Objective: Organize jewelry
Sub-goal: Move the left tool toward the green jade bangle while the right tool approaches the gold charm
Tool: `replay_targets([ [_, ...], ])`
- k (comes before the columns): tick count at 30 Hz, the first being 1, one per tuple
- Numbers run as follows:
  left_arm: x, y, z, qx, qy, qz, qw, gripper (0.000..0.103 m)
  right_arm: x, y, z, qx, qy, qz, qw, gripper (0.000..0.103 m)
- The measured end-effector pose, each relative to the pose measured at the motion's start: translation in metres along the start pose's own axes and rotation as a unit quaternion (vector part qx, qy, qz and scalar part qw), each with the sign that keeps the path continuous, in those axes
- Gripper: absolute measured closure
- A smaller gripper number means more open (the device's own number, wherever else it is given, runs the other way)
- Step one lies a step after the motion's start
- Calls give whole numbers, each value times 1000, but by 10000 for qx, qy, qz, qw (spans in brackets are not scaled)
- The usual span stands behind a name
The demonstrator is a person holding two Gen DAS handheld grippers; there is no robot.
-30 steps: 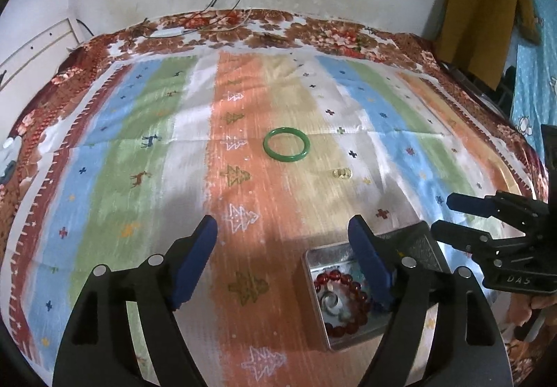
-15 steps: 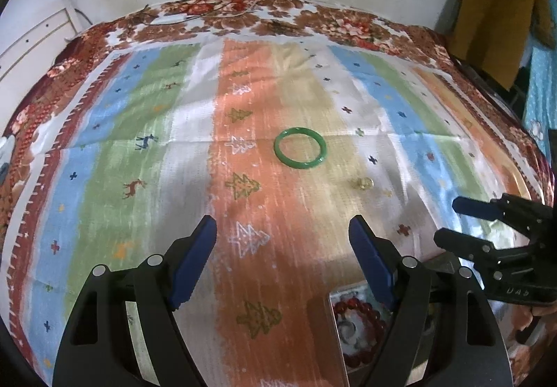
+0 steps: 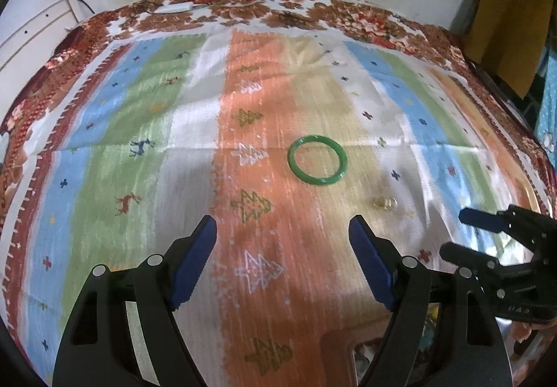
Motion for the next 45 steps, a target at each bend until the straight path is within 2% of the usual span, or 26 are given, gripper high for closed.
replay_targets([
  [4, 4, -7, 5, -106, 43, -69, 9999, 26, 8, -5, 0, -45, 8, 53, 10000, 44],
  [22, 52, -26, 16, -104, -10, 219, 9997, 26, 36, -19, -4, -135, 70, 247, 9996, 44],
  [45, 99, -41, 10, 250, 140, 511, 9983, 26, 65, -23, 1, -483, -27, 630, 9968, 44],
])
Point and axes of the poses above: each gripper's, at about its wrist camera, not at the fingertips, and x roughly the way its jaws point, z to its left, y to its underside, the point moved 3 cm from there along x, roughly the way its jaws point, and after that the axes turned 14 degrees about x, right-handed, at the moved point
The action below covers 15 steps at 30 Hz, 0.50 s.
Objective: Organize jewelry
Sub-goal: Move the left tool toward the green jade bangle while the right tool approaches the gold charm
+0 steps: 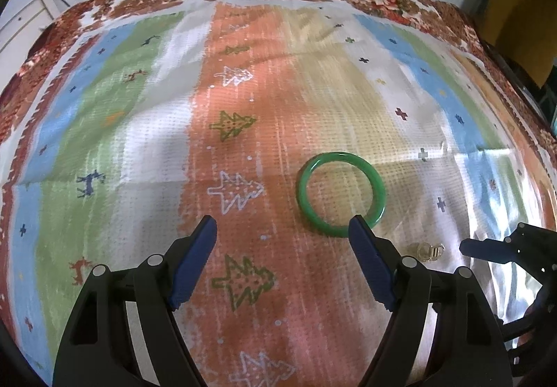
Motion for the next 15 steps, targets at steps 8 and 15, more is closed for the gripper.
replay_targets([
  [8, 17, -11, 1, 85, 13, 111, 9999, 27, 11, -2, -2, -38, 5, 143, 9999, 44],
  [15, 31, -18, 1, 112, -45, 210, 9997, 33, 21, -5, -2, -100, 44, 218, 9997, 44],
])
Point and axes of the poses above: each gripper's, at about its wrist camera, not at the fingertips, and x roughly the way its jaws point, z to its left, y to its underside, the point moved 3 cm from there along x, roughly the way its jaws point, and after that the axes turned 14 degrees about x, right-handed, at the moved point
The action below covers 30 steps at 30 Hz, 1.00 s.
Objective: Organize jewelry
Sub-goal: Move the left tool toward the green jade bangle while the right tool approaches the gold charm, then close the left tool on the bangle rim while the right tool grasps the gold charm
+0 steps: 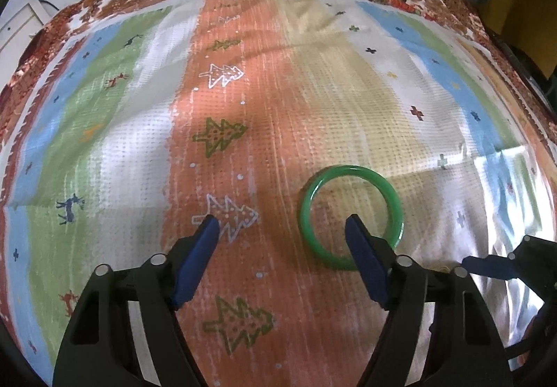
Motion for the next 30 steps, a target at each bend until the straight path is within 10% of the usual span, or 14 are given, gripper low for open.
replay_targets([
  [21, 16, 2, -6, 333, -111, 214, 9992, 72, 4, -1, -7, 208, -53, -114, 9997, 57],
  [30, 16, 3, -13, 553, -20, 256, 9981, 96, 6, -7, -17, 393, -28, -178, 9991, 89],
])
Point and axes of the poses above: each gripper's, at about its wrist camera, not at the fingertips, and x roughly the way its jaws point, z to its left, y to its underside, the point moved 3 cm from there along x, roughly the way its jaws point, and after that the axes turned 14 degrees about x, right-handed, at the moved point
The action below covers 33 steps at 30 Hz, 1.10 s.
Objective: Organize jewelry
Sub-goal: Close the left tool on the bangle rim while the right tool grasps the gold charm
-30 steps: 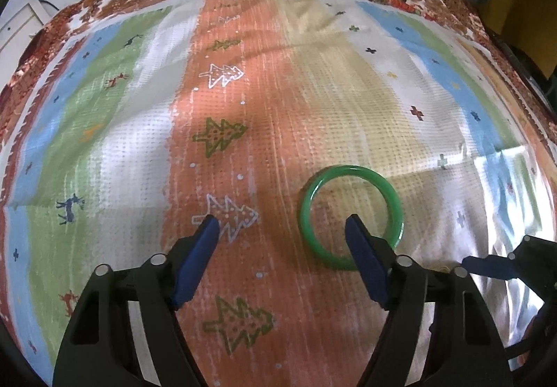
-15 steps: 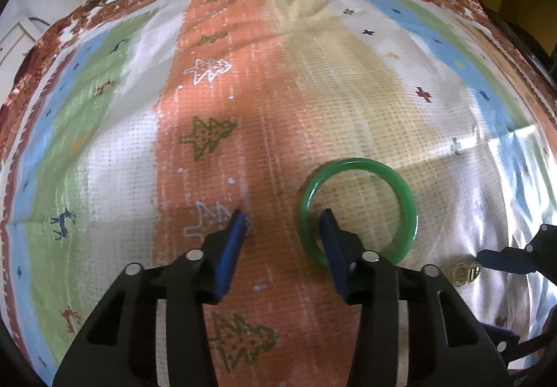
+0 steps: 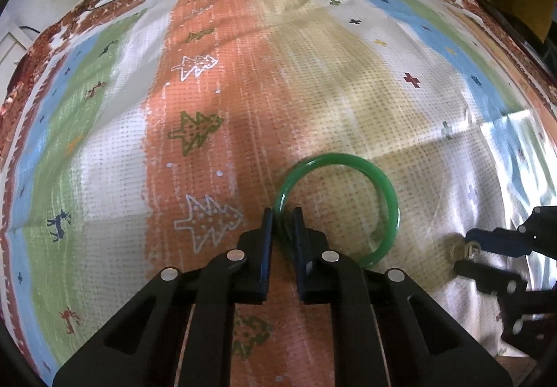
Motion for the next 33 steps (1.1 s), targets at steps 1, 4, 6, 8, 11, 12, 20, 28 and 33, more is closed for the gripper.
replay_targets([
  [1, 0, 0, 1, -14, 7, 3, 10000, 96, 0, 0, -1, -1, -7, 3, 10000, 90],
  [4, -1, 0, 1, -50, 46, 18, 10000, 96, 0, 0, -1, -48, 0, 3, 10000, 91],
  [6, -2, 0, 1, -70, 47, 42, 10000, 97, 0, 0, 0, -67, 3, -7, 10000, 91],
  [8, -4, 0, 2, -134, 86, 62, 9999, 97, -2, 0, -1, -69, -8, -21, 10000, 92],
  [11, -7, 1, 5, -238, 156, 55, 9996, 97, -5, 1, 0, -86, 2, -37, 10000, 92],
  [12, -8, 1, 5, -270, 174, 50, 9995, 97, -6, 1, 1, -93, -10, -48, 9999, 92],
  [20, -27, 3, 9, -441, 302, -107, 9985, 96, -23, -2, 4, -88, -66, -247, 9996, 92],
  [28, -42, 10, 9, -473, 319, -161, 9982, 96, -47, 0, 16, -192, -123, -540, 9983, 92],
  [33, -48, 17, 8, -577, 320, -147, 9977, 96, -54, 1, 14, -130, -118, -612, 9980, 92],
])
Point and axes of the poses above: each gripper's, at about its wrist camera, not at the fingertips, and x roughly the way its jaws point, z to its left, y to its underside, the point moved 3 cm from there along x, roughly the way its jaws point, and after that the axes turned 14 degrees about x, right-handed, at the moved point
